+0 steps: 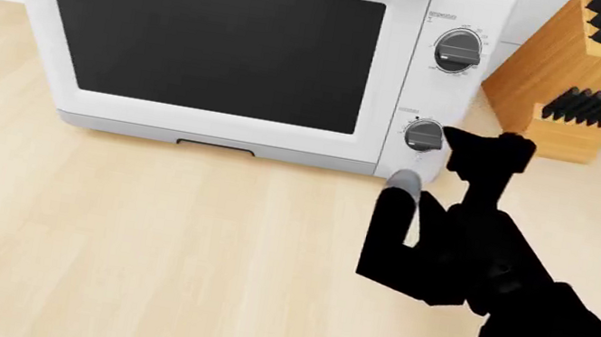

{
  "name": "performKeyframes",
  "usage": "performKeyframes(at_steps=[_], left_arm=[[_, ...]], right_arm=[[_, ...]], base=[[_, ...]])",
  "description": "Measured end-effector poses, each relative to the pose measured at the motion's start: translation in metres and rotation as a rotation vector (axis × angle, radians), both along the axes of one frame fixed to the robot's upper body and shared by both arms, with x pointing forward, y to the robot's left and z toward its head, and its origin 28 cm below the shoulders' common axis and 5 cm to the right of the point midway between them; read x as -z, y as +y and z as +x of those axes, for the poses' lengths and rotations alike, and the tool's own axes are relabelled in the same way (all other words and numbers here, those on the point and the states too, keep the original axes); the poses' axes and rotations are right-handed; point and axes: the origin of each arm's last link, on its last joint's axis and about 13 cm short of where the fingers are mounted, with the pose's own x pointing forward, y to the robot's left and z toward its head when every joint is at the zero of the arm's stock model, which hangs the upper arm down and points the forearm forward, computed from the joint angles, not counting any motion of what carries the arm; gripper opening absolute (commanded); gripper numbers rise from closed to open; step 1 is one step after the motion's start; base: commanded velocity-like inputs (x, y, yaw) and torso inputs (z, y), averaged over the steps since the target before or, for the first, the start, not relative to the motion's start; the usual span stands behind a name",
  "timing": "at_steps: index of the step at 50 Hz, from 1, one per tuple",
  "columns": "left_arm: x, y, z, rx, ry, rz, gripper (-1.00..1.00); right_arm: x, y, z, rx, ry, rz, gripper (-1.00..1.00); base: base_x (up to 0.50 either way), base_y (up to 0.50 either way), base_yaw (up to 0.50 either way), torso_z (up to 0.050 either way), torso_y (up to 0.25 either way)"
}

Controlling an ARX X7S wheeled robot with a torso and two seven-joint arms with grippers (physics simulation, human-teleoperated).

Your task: Turn on the toaster oven by setting the timer.

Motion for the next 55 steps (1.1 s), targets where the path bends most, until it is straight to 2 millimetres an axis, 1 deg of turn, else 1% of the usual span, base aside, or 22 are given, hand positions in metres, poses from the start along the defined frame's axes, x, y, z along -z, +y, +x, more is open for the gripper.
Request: performKeyframes(at_steps=[31,55], left_arm=[[0.001,0.000,0.001,0.001,0.007,-0.009,1.00],[0.002,0.000,0.002,0.001,0.008,-0.010,1.00]], right_arm=[[0.012,0.001,0.012,0.035,0.027,-0.030,1.00],[0.014,0.001,0.014,0.048,0.016,-0.029,1.00]], base=[[0.00,0.00,0.00,0.000,0.000],[0.00,0.00,0.00,0.000,0.000]])
